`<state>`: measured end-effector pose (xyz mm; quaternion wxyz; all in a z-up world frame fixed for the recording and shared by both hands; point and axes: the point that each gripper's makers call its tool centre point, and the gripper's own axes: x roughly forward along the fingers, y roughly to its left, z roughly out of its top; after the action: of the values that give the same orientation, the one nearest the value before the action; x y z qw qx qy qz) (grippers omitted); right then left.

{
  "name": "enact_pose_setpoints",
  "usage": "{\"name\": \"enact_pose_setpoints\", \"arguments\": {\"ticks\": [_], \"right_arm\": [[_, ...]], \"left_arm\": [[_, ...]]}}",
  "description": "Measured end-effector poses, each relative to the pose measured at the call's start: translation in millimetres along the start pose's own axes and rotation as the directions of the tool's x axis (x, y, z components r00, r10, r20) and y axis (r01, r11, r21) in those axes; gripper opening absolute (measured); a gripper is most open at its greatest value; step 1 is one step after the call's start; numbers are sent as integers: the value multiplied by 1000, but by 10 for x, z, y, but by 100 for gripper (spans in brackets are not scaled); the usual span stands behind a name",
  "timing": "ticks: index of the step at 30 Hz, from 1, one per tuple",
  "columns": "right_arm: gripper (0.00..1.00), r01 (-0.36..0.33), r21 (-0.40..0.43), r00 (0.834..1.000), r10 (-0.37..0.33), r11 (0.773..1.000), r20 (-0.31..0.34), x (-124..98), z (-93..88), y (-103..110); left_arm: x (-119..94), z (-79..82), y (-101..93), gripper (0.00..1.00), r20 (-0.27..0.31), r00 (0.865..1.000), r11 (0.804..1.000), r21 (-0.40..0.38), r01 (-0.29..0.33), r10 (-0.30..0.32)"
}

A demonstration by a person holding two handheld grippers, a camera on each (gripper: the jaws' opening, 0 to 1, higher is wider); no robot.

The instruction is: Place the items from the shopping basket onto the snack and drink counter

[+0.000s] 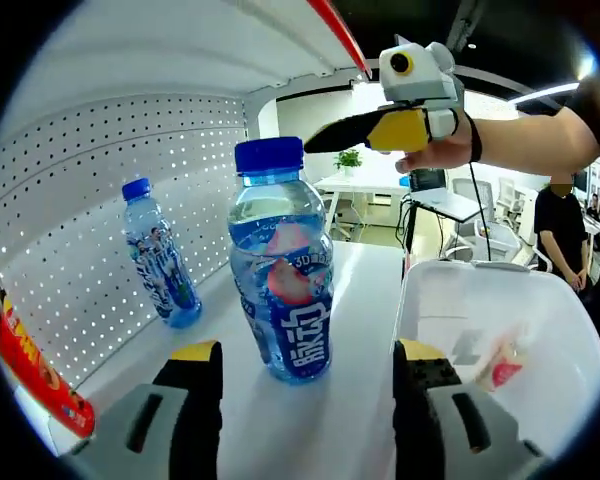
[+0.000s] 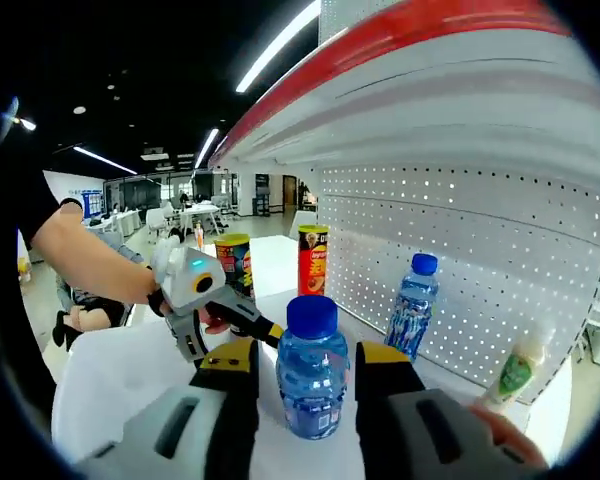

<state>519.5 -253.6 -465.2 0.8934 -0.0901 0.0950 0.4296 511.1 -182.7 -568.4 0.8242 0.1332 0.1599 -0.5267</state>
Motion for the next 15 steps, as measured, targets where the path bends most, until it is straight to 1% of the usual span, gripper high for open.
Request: {"name": "enact_pose_setpoints", "arguments": {"ticks": [1, 2, 5, 8, 9, 11, 12, 13, 15], "right_arm": [[36, -5, 12, 1000, 5, 1000, -1, -22, -15, 33], [37, -4, 37, 1000, 5, 999, -10, -46, -38, 37], [37, 20, 33, 999, -19, 999, -31, -99, -70, 51], [37, 45, 18, 998, -45, 999, -37, -168, -70, 69], [37, 61, 25, 997, -60, 998, -55, -194, -100, 53], [35, 81, 53, 995, -78, 995, -60, -246, -128, 33], [35, 104, 77, 992, -98, 992, -79, -283, -174, 10], [34, 127, 75, 989, -121, 989, -82, -313, -190, -20], [34, 129, 90, 989, -122, 988, -81, -377, -208, 6]], "left_arm": [[-31, 41, 2, 69, 24, 1000, 999, -39, -4, 5], [-72, 80, 9, 70, 38, 999, 999, -52, -9, 11], [-144, 128, -21, 72, 44, 999, 999, -47, -22, 24], [-227, 153, -114, 75, 38, 999, 999, -31, -15, 17], [-257, 154, -149, 76, 35, 999, 1000, -26, -11, 12], [-307, 146, -207, 78, 33, 999, 1000, -29, -2, 3], [-324, 129, -231, 78, 26, 1000, 1000, -26, -4, 5], [-339, 110, -236, 78, 18, 1000, 1000, -14, -11, 11], [-397, 117, -274, 78, 25, 1000, 1000, -25, -15, 15]]}}
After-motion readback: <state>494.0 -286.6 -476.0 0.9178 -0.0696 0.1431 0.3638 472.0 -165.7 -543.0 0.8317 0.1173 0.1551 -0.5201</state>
